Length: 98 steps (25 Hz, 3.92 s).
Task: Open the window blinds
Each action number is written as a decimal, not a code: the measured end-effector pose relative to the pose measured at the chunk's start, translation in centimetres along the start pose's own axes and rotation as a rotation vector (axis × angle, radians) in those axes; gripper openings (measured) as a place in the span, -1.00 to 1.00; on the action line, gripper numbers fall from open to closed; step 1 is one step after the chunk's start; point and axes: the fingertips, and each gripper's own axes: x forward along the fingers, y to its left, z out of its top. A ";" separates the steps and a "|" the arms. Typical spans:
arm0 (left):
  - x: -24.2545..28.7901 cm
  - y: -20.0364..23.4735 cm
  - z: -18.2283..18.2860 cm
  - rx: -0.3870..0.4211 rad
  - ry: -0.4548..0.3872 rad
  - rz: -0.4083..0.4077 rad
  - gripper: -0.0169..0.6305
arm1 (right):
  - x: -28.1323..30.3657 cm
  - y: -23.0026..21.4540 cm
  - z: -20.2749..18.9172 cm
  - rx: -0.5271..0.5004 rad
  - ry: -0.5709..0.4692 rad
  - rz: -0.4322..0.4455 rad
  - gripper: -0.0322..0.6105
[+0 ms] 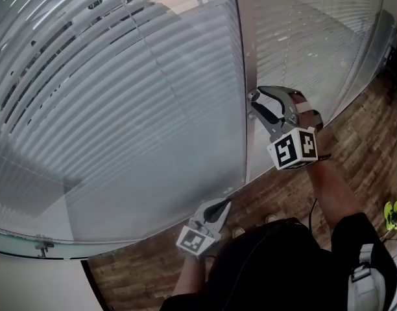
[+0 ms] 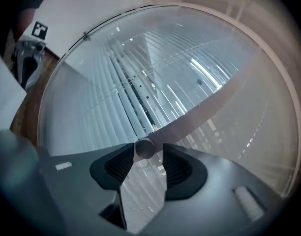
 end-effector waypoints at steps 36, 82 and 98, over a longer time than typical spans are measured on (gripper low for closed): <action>-1.2 0.7 -0.4 0.000 0.022 0.027 -0.93 | 0.7 -0.4 -0.7 0.651 -0.121 0.002 -0.49; 2.0 -0.9 0.5 0.034 0.021 -0.010 -0.93 | 0.4 -0.9 -1.2 0.910 -0.239 -0.001 -0.45; 6.7 -2.7 1.2 0.040 0.025 -0.019 -0.93 | -4.8 0.2 -2.3 0.944 -0.449 0.145 -0.68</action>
